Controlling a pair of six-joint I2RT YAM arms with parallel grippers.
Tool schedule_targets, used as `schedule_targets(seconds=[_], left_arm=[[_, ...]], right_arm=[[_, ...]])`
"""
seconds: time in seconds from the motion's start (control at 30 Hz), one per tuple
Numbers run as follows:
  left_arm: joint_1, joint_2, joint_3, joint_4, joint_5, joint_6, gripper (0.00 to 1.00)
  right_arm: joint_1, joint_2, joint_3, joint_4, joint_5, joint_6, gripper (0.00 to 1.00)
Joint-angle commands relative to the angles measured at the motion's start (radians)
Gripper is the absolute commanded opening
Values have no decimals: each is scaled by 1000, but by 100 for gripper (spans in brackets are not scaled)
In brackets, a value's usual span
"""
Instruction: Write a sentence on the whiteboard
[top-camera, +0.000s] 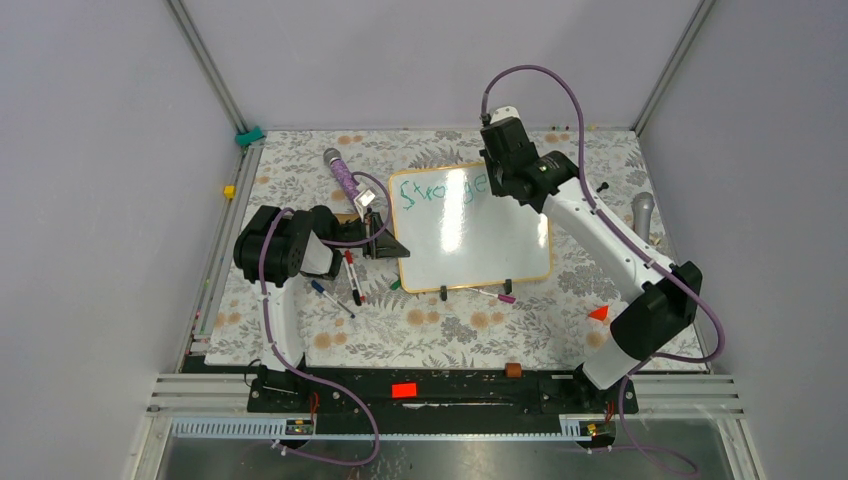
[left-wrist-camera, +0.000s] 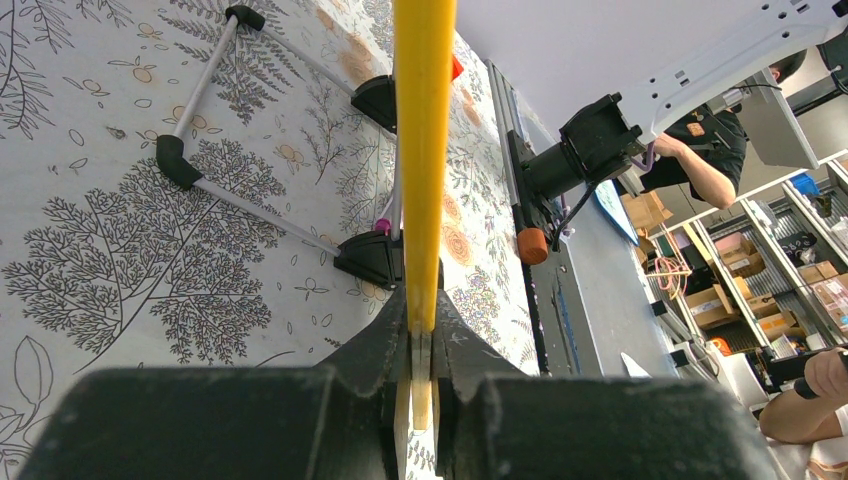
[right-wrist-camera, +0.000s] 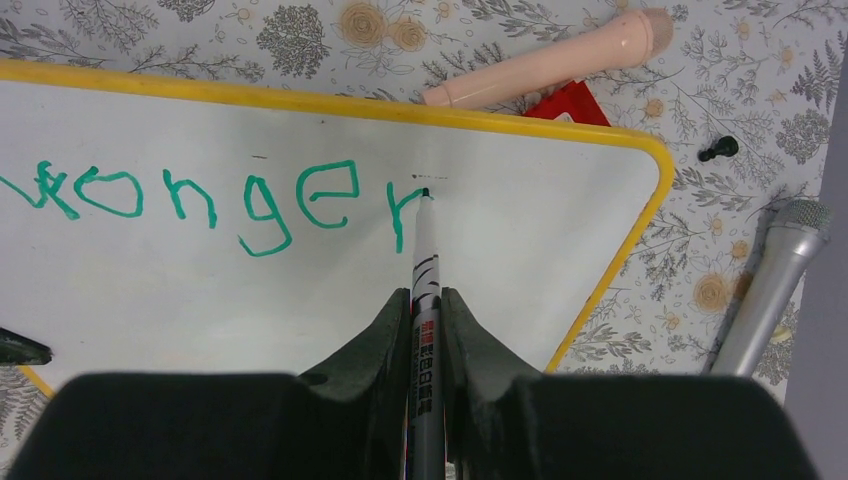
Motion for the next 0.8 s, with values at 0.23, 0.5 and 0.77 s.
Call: schedule_targets(seconds=[0.23,0.5,0.77], left_arm=[[4,-6,-6,-11,29,-5,0],[5,-11,-11,-9,25,0,0],[5,-10,-11,-10,22,0,0]], right_arm=[[-7,-213,-109,106,-147,22,0],[-8,-282,-241,153,-245,73,0],[51,-333,-325,218,-239,116,0]])
